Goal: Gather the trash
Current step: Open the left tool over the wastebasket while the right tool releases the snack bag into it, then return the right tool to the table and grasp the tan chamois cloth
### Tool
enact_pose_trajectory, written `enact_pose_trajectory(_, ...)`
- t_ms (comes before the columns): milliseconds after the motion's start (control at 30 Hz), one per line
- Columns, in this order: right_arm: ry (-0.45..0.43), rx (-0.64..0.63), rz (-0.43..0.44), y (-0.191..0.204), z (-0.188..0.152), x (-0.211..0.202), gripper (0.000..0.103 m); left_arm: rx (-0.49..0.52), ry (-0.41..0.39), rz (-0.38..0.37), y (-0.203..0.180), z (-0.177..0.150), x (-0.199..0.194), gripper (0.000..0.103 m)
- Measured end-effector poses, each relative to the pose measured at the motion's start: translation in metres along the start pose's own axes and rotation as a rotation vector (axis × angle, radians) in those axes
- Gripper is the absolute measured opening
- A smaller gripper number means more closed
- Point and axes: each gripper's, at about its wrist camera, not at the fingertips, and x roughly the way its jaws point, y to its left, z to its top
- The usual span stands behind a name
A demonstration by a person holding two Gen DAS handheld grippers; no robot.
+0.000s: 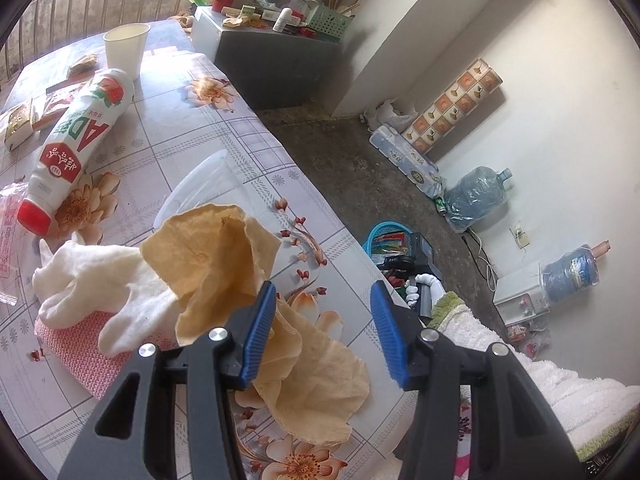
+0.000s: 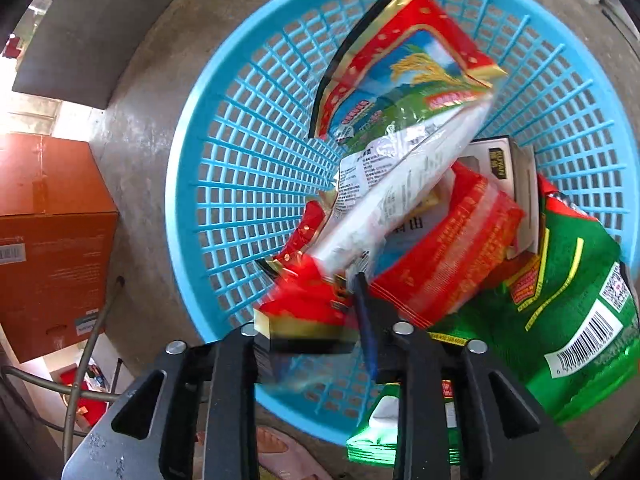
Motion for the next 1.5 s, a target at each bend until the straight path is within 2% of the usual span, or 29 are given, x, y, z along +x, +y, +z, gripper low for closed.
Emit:
enact_pose_trajectory(200,-0.047,0.067,0.151,-0.030,-0.022,-0.045,0.043,0.000,-0.036,-0.022,-0.007,-0.018,-0.025,0.048)
enact_pose_trajectory(300,-0.098,0.076,0.167,-0.037,-0.033,-0.071,0.045,0.001,-0.053,-0.024,-0.011,-0.029,-0.039,0.048)
enact_pose_trajectory(400,-0.187,0.071,0.196,-0.049,-0.051,-0.111,0.045,0.002,-0.073,-0.019,-0.012,-0.042,-0.052,0.048)
enact_pose_trajectory(600,-0.369,-0.065,0.170,-0.019,-0.093,-0.197,0.047,-0.029,-0.117,-0.007,-0.003,-0.070,-0.077,0.050)
enact_pose_trajectory(667,-0.425,-0.118,0.195,-0.001,-0.111,-0.223,0.057,-0.044,-0.129,0.009,0.004,-0.082,-0.084,0.050)
enact_pose_trajectory(767,-0.479,-0.188,0.245,0.015,-0.155,-0.255,0.063,-0.074,-0.145,0.018,0.014,-0.100,-0.093,0.051)
enact_pose_trajectory(933,-0.496,-0.352,0.364,0.064,-0.217,-0.279,0.074,-0.098,-0.179,0.071,0.031,-0.131,-0.103,0.054)
enact_pose_trajectory(1000,-0.467,-0.429,0.433,0.092,-0.238,-0.276,0.079,-0.116,-0.191,0.096,0.039,-0.141,-0.103,0.056)
enact_pose_trajectory(1167,-0.348,-0.548,0.548,0.171,-0.267,-0.242,0.080,-0.170,-0.208,0.142,0.057,-0.161,-0.094,0.057)
enact_pose_trajectory(1300,-0.312,-0.632,0.546,0.241,-0.280,-0.227,0.080,-0.161,-0.234,0.183,0.059,-0.164,-0.091,0.057)
enact_pose_trajectory(1400,-0.291,-0.664,0.562,0.285,-0.280,-0.223,0.080,-0.157,-0.241,0.177,0.060,-0.165,-0.088,0.057)
enact_pose_trajectory(1500,-0.306,-0.703,0.564,0.321,-0.277,-0.222,0.080,-0.156,-0.237,0.171,0.060,-0.168,-0.085,0.057)
